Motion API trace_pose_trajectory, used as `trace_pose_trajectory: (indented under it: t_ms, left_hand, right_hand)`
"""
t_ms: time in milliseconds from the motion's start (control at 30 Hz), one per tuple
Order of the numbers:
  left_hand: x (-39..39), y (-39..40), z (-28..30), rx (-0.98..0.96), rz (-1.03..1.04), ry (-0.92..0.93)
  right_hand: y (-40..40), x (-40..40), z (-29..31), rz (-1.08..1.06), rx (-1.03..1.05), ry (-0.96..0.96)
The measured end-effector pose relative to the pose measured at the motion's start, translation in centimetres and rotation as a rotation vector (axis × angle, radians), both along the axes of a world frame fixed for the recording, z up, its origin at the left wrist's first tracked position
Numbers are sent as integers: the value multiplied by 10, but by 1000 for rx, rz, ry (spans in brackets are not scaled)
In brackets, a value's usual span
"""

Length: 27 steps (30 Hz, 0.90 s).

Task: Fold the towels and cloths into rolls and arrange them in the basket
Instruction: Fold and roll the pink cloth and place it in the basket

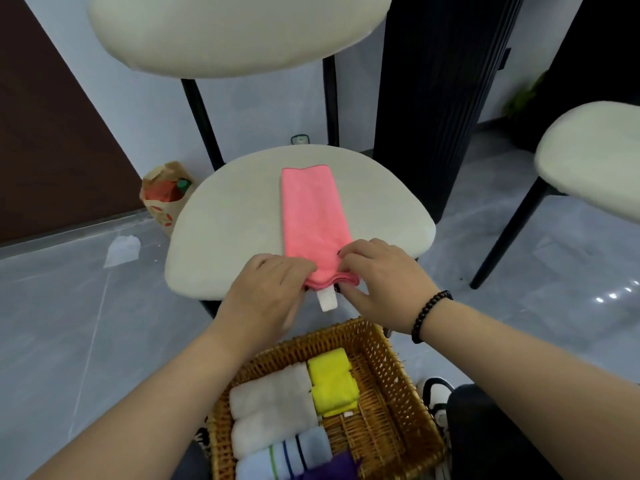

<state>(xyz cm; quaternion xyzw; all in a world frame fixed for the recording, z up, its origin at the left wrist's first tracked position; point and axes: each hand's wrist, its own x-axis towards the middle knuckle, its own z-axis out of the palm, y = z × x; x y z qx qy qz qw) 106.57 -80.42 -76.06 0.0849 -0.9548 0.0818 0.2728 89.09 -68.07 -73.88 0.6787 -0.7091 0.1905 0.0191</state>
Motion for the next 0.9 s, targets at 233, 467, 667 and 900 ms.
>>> trace_pose_trajectory:
  t_ms: [233, 467, 667, 900]
  left_hand:
    - [3, -10, 15, 441, 35, -36]
    - [-8, -19, 21, 670, 200, 7]
    - [-11, -19, 29, 487, 194, 3]
    - [-9, -20, 23, 93, 22, -51]
  right_hand:
    - [-8, -3, 5, -26, 68, -19]
    - [-20, -2, 8, -64, 39, -49]
    - [-18, -8, 10, -53, -71, -123]
    - [-18, -8, 4, 33, -73, 177]
